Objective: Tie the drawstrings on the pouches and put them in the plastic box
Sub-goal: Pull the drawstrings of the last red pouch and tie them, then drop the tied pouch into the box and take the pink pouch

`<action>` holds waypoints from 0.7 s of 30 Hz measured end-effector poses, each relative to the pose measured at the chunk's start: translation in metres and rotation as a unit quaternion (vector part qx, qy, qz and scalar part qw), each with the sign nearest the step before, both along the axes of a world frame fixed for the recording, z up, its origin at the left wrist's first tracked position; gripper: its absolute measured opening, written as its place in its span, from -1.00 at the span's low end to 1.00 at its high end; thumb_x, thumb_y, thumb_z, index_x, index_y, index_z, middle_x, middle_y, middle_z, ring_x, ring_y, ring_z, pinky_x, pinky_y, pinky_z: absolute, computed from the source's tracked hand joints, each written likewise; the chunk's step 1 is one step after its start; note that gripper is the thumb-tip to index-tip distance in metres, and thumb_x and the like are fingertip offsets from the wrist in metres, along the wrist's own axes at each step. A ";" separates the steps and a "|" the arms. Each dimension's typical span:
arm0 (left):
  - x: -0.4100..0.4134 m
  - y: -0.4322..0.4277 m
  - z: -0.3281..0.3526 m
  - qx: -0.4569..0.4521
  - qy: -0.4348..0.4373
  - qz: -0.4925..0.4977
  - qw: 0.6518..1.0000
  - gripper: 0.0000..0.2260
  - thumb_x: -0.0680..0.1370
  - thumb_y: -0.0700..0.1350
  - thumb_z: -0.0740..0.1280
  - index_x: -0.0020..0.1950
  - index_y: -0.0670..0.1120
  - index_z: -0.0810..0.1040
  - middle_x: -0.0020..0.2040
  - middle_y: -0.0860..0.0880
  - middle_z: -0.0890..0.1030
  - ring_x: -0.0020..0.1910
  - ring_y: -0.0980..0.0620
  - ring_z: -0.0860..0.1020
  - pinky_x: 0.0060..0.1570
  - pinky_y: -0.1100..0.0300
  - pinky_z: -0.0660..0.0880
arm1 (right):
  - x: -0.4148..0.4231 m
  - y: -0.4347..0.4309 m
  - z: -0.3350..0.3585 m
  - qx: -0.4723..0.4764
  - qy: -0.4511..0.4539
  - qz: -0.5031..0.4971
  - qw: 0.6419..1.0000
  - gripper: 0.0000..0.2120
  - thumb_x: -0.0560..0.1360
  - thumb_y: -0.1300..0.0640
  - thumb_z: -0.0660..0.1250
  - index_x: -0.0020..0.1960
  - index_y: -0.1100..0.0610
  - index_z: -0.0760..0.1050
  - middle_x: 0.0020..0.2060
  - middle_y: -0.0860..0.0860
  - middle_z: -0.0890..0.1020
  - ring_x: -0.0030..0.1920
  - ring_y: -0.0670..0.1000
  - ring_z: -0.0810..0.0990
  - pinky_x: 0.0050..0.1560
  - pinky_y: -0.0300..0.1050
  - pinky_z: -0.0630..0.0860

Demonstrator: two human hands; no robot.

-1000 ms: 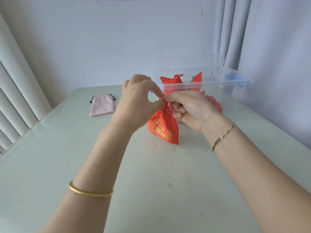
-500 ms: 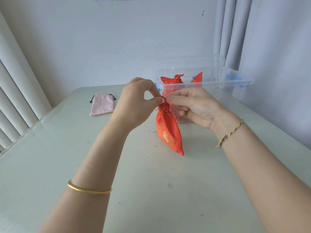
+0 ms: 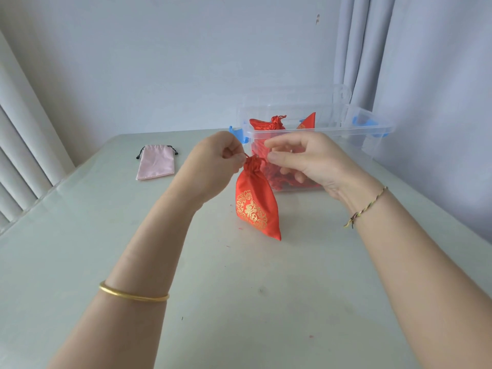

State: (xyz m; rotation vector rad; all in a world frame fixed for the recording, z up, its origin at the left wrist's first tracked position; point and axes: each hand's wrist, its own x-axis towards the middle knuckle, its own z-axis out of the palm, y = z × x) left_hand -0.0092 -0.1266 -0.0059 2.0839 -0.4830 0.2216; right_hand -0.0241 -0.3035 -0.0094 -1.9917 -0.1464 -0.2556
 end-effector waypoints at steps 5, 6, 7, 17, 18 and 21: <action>-0.008 -0.007 0.003 -0.026 -0.001 -0.038 0.999 -0.84 0.54 -0.24 0.25 -0.23 -0.06 0.45 -0.28 -0.01 0.56 -0.26 0.08 0.50 -0.23 0.26 0.42 | -0.011 0.018 0.008 -0.111 -0.017 0.041 0.993 -0.85 0.36 0.20 0.45 -0.07 0.15 0.62 -0.31 0.04 0.62 -0.32 -0.07 0.54 -0.19 -0.03 0.54; -0.010 -0.009 0.003 -0.030 -0.001 -0.046 0.999 -0.85 0.54 -0.23 0.26 -0.22 -0.06 0.46 -0.27 -0.01 0.57 -0.27 0.10 0.51 -0.25 0.29 0.43 | -0.012 0.018 0.009 -0.130 -0.019 0.033 0.991 -0.89 0.37 0.22 0.44 -0.10 0.19 0.62 -0.29 0.12 0.65 -0.31 -0.04 0.55 -0.19 -0.02 0.55; -0.011 -0.012 0.004 -0.037 0.002 -0.051 0.998 -0.87 0.53 -0.23 0.26 -0.21 -0.07 0.47 -0.26 -0.01 0.58 -0.28 0.12 0.52 -0.28 0.34 0.43 | -0.014 0.016 0.011 -0.145 -0.015 0.025 0.989 -0.91 0.38 0.24 0.43 -0.12 0.22 0.62 -0.27 0.18 0.66 -0.32 -0.02 0.55 -0.22 -0.05 0.55; 0.030 -0.060 0.032 -0.168 0.023 0.034 0.985 -0.86 0.49 -0.31 0.21 -0.03 -0.11 0.48 -0.20 -0.02 0.52 -0.23 0.07 0.52 -0.29 0.28 0.44 | -0.017 -0.068 0.097 -0.060 -0.154 -0.104 0.981 -0.85 0.47 0.36 0.30 -0.02 0.18 0.48 -0.35 0.03 0.53 -0.54 -0.17 0.55 -0.60 -0.32 0.33; 0.036 -0.064 0.032 -0.175 0.019 0.052 0.983 -0.85 0.48 -0.31 0.21 -0.04 -0.10 0.47 -0.18 -0.03 0.52 -0.20 0.05 0.51 -0.26 0.24 0.43 | -0.010 -0.072 0.105 -0.061 -0.190 -0.124 0.972 -0.84 0.47 0.37 0.28 -0.01 0.18 0.49 -0.35 0.00 0.52 -0.51 -0.16 0.57 -0.58 -0.31 0.37; 0.051 -0.074 0.033 -0.198 0.008 0.089 0.976 -0.82 0.46 -0.32 0.17 -0.03 -0.10 0.46 -0.17 -0.03 0.49 -0.23 0.04 0.48 -0.30 0.24 0.40 | 0.019 -0.087 0.115 -0.083 -0.258 -0.192 0.943 -0.78 0.42 0.39 0.23 -0.07 0.14 0.53 -0.35 -0.08 0.48 -0.39 -0.06 0.62 -0.39 -0.16 0.55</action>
